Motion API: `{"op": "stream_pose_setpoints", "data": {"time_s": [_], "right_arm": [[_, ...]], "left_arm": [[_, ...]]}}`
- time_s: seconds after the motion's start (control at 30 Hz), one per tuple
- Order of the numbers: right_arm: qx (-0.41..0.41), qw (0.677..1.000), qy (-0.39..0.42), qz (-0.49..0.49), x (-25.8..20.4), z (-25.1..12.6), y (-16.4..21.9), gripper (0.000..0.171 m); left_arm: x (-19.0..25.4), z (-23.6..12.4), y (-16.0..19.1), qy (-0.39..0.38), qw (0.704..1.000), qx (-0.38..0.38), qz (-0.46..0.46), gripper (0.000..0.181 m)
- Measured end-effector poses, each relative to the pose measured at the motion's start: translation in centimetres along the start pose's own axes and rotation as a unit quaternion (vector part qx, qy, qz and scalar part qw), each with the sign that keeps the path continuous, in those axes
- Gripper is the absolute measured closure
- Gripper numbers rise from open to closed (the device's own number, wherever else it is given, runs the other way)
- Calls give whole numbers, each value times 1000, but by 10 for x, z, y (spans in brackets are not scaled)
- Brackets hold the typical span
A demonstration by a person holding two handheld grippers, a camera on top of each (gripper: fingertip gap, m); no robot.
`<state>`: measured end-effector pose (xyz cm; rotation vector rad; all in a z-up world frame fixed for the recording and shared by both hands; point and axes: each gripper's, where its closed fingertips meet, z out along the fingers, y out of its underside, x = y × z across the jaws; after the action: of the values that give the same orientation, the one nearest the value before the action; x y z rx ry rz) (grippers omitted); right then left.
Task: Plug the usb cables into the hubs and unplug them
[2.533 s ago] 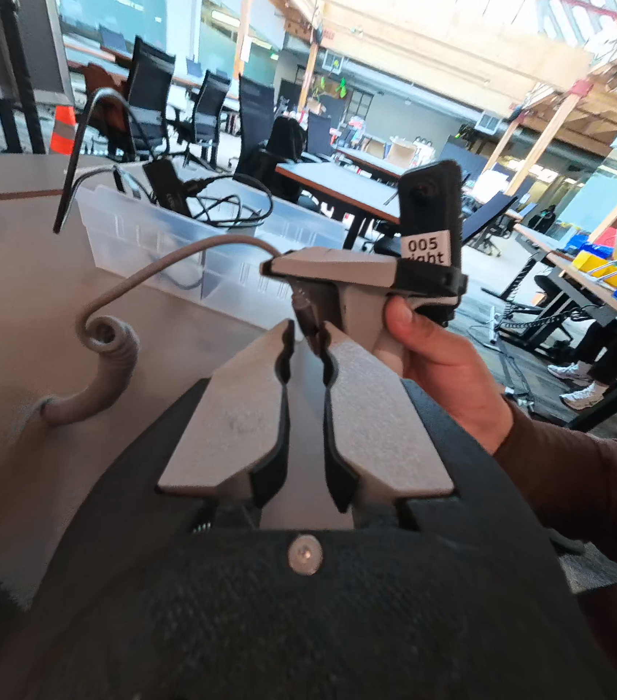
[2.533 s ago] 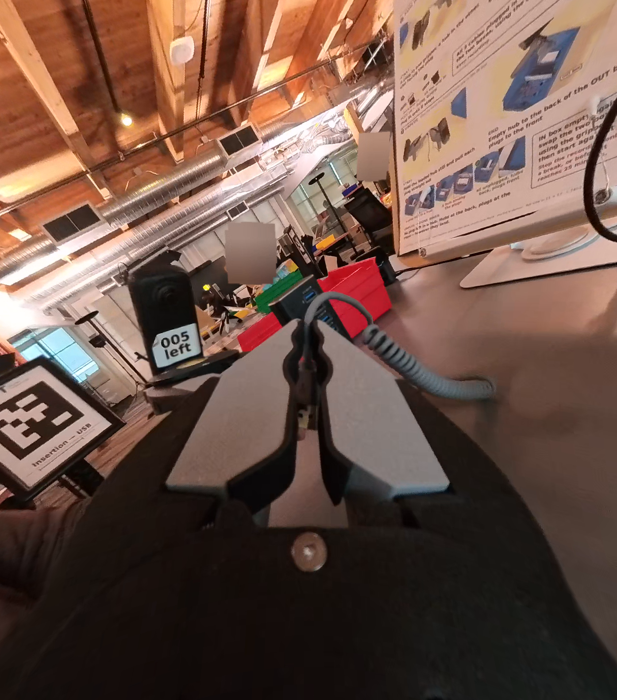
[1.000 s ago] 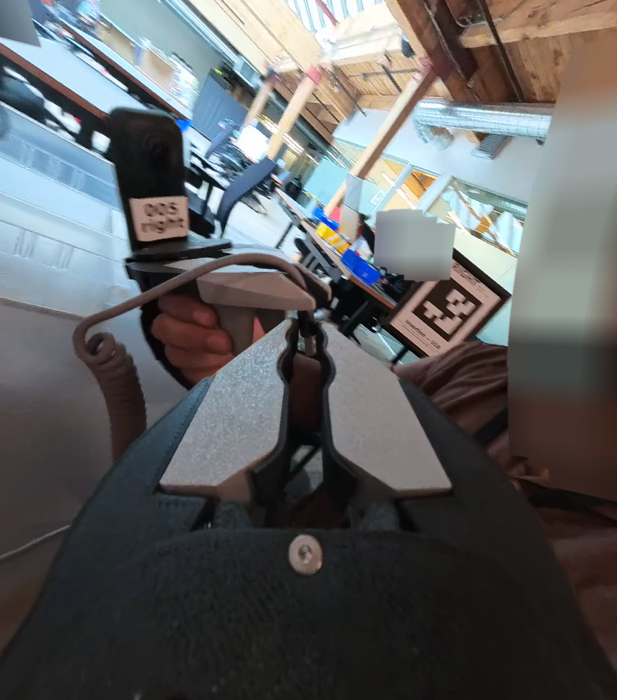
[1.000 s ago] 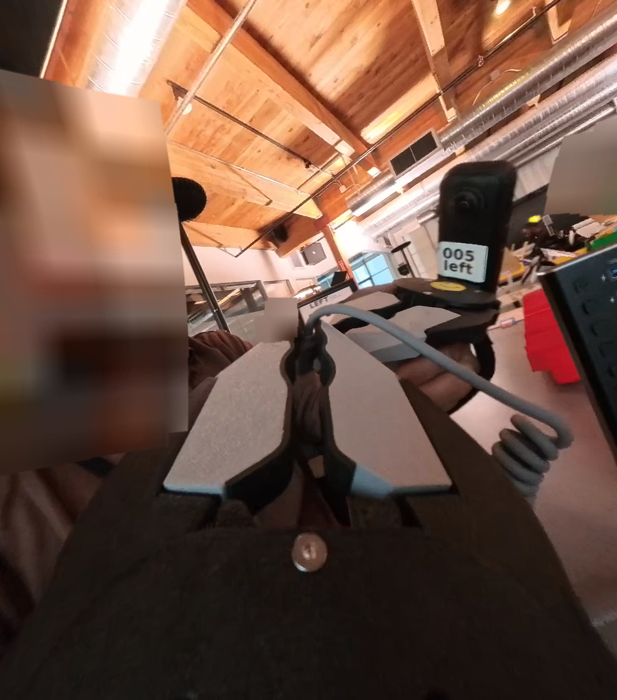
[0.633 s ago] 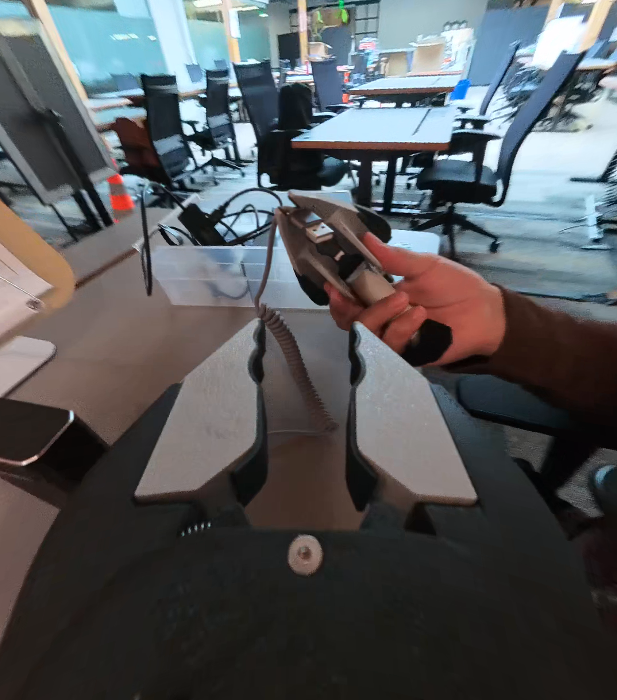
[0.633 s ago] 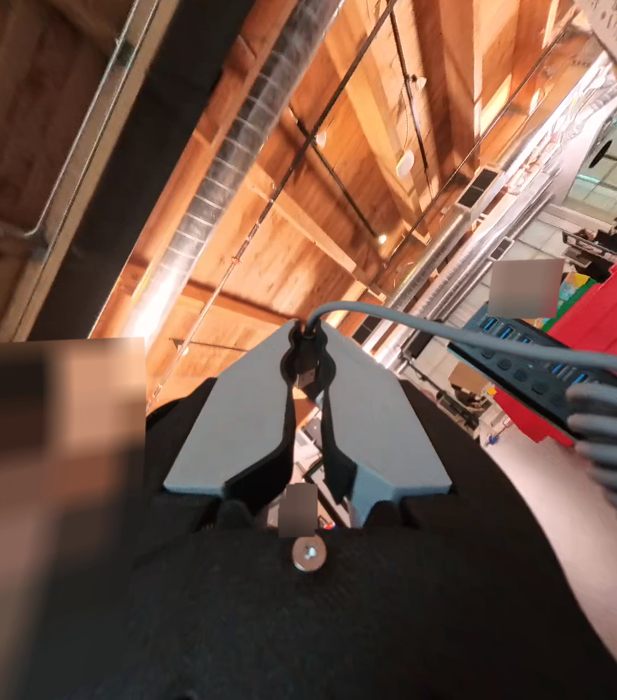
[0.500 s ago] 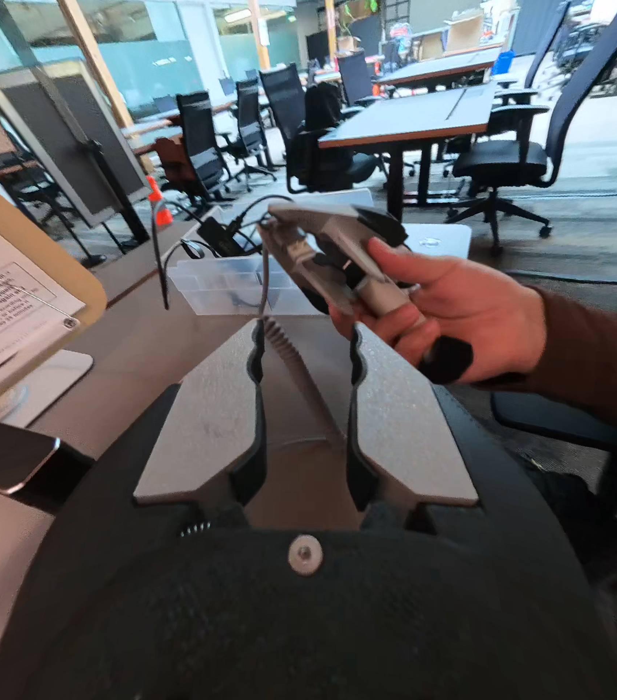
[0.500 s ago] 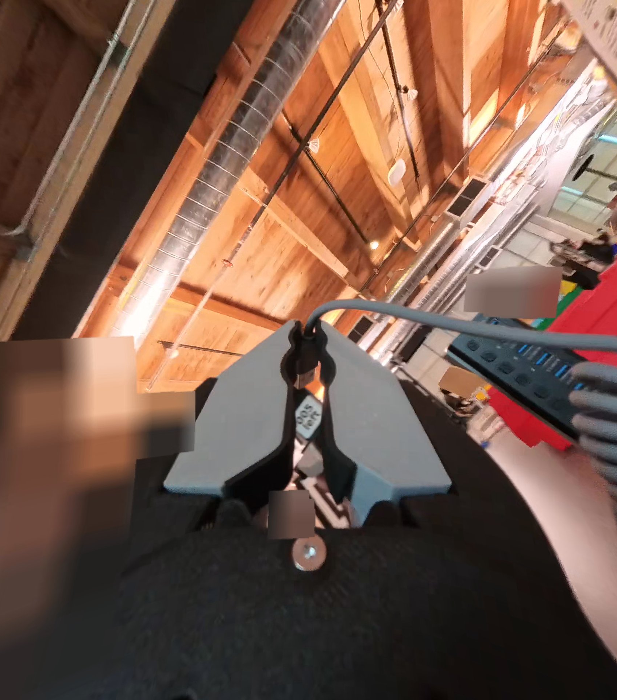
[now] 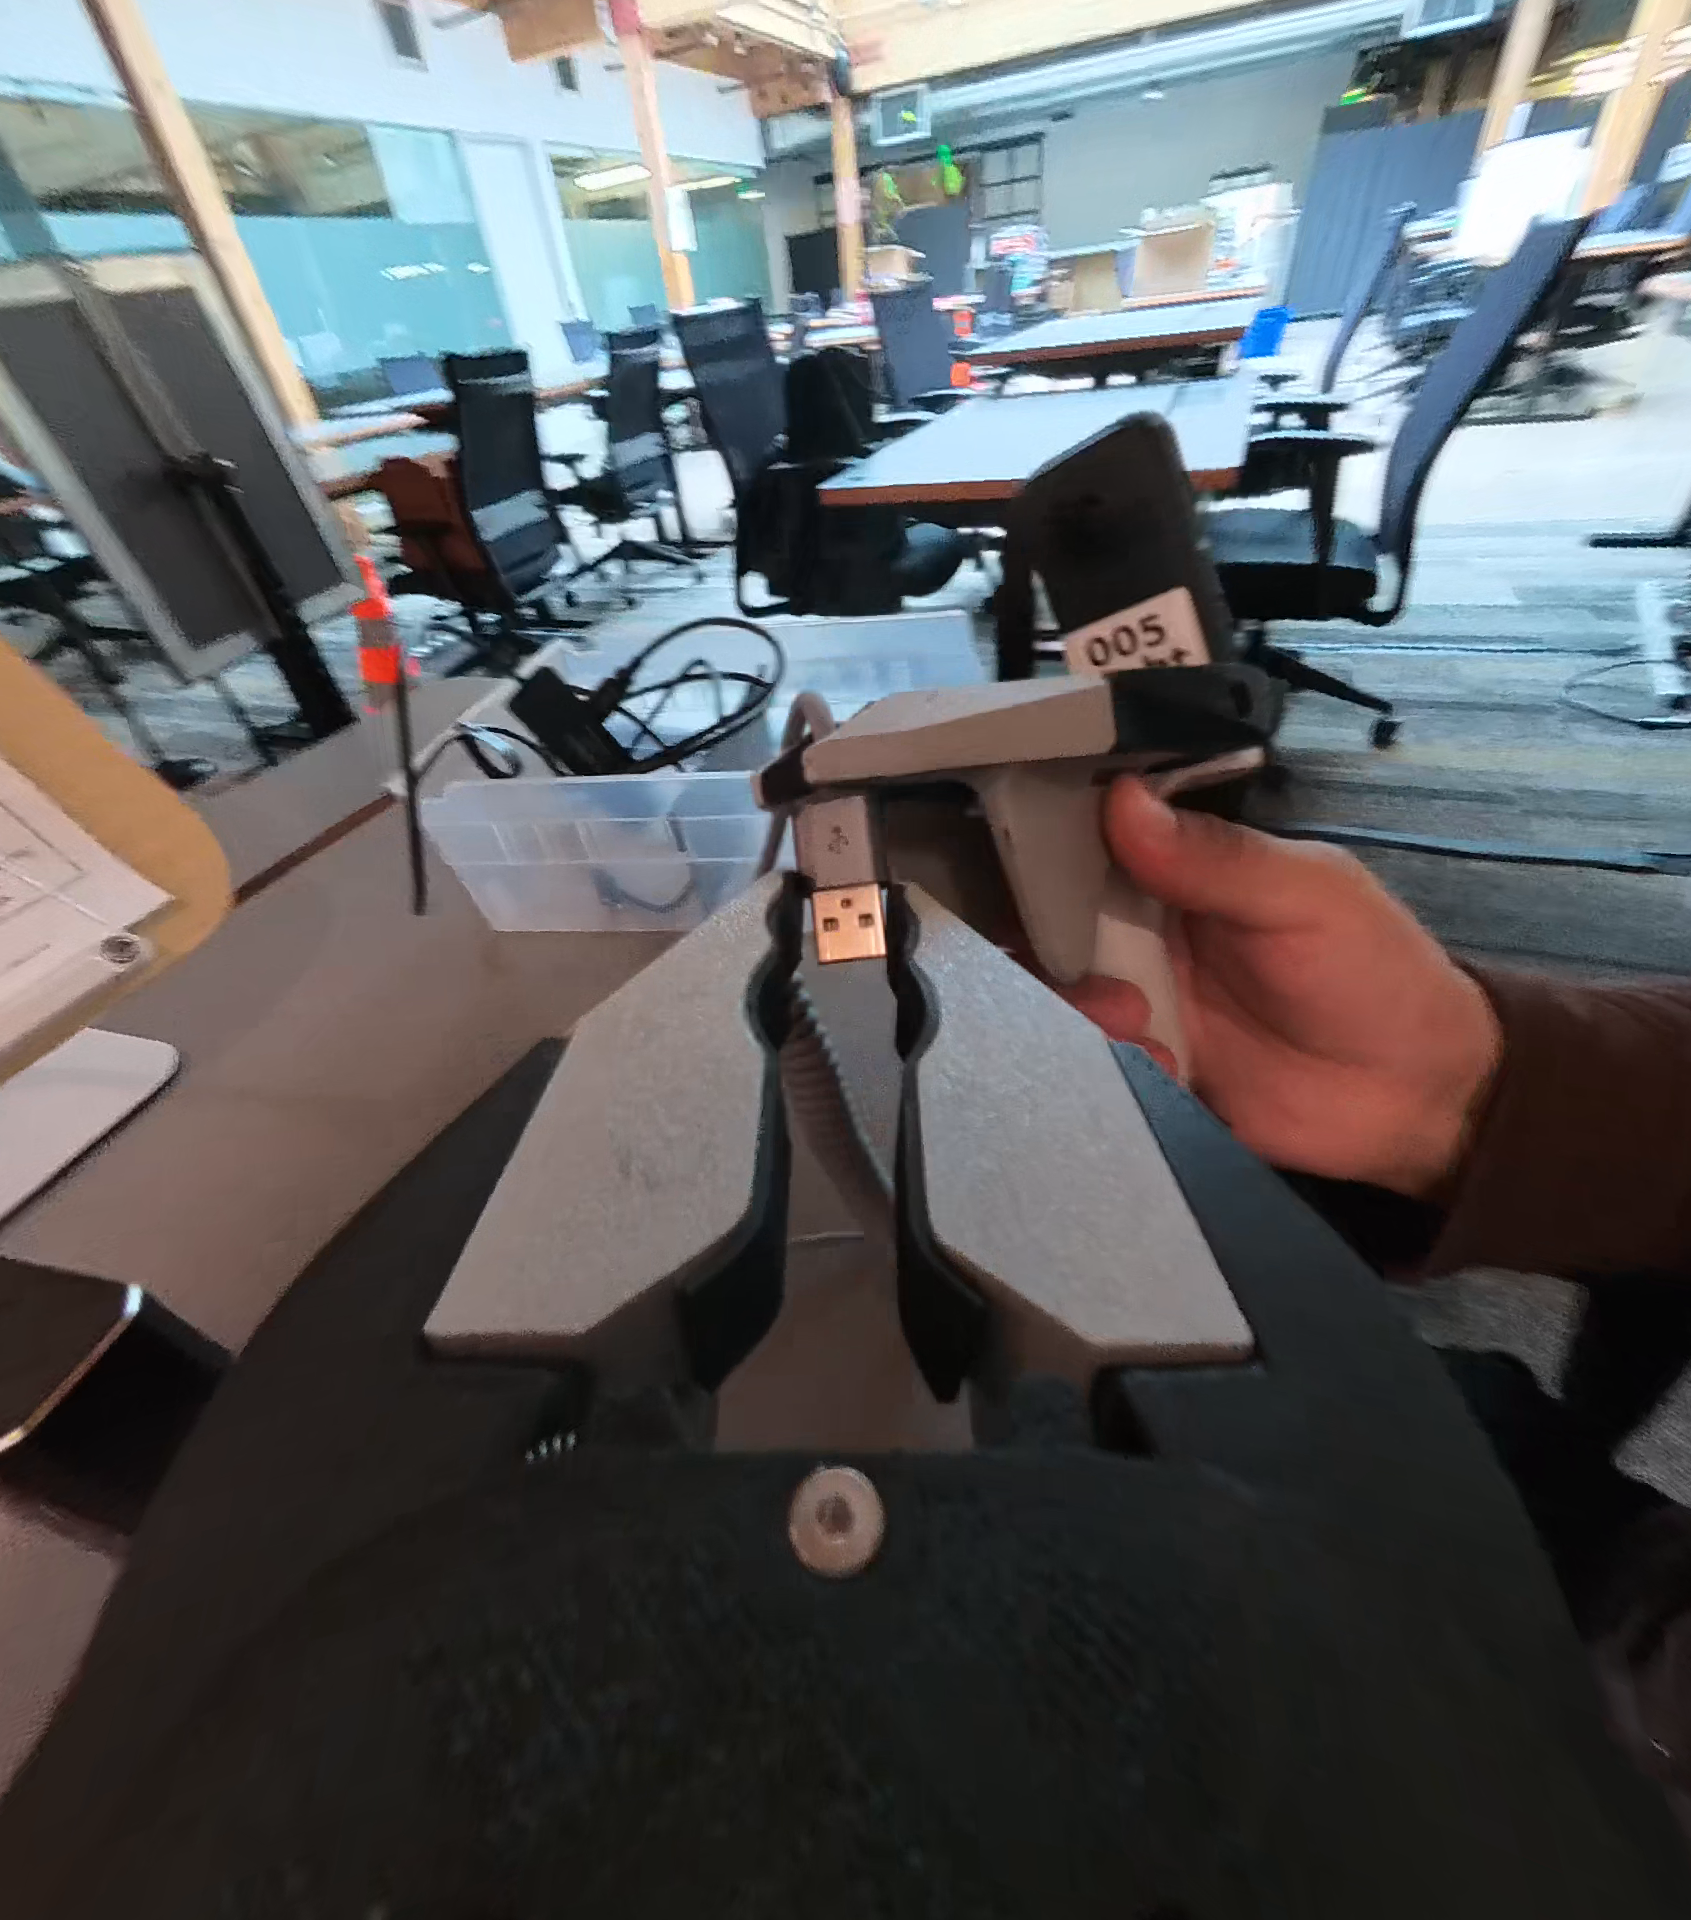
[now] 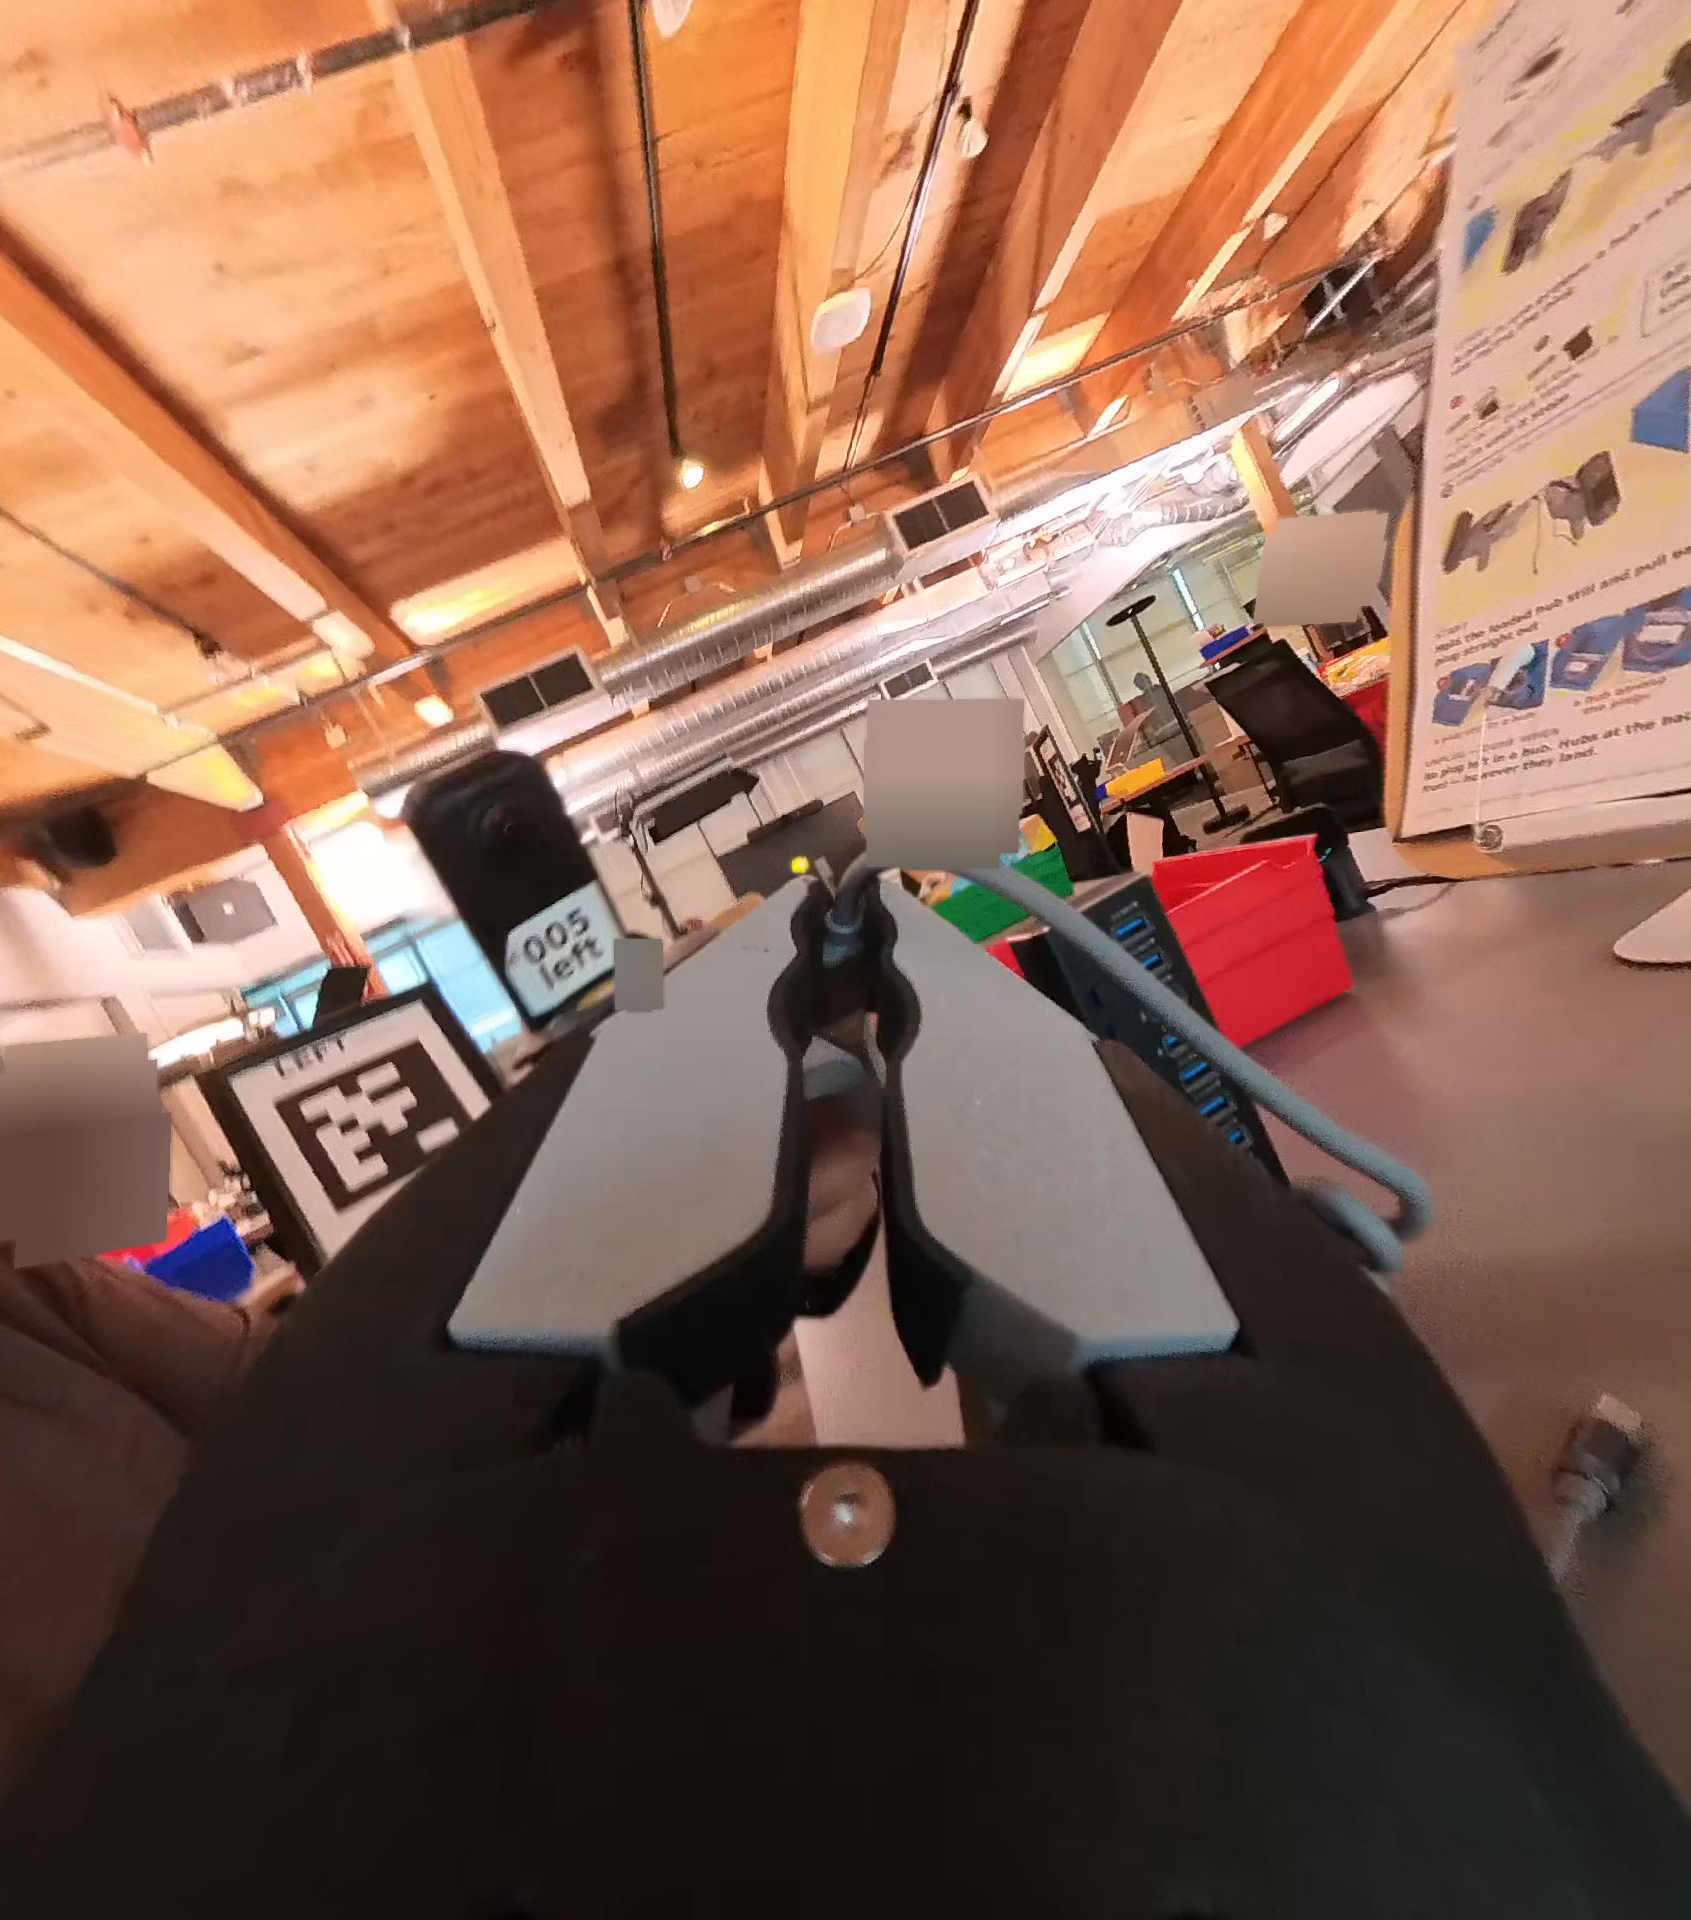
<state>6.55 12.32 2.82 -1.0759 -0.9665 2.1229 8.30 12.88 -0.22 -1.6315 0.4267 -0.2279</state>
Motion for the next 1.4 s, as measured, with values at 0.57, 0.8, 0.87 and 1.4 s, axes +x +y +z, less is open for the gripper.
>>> {"op": "stream_pose_setpoints", "data": {"time_s": [0.57, 0.8, 0.87, 1.4], "right_arm": [[-147, 981, -116, -50, -16, -4, 27, 161], [-176, 975, -130, -40, -15, -11, 30, 151], [-184, 974, -131, -35, -15, -13, 31, 148], [-194, 973, -101, -68, -9, -9, 38, 158]], "left_arm": [[24, -19, 11, 239, 955, -14, -174, 168], [18, -16, 15, 203, 969, -31, -134, 168], [18, -18, 15, 205, 969, -32, -134, 168], [19, -13, 18, 202, 969, -39, -137, 167]]}}
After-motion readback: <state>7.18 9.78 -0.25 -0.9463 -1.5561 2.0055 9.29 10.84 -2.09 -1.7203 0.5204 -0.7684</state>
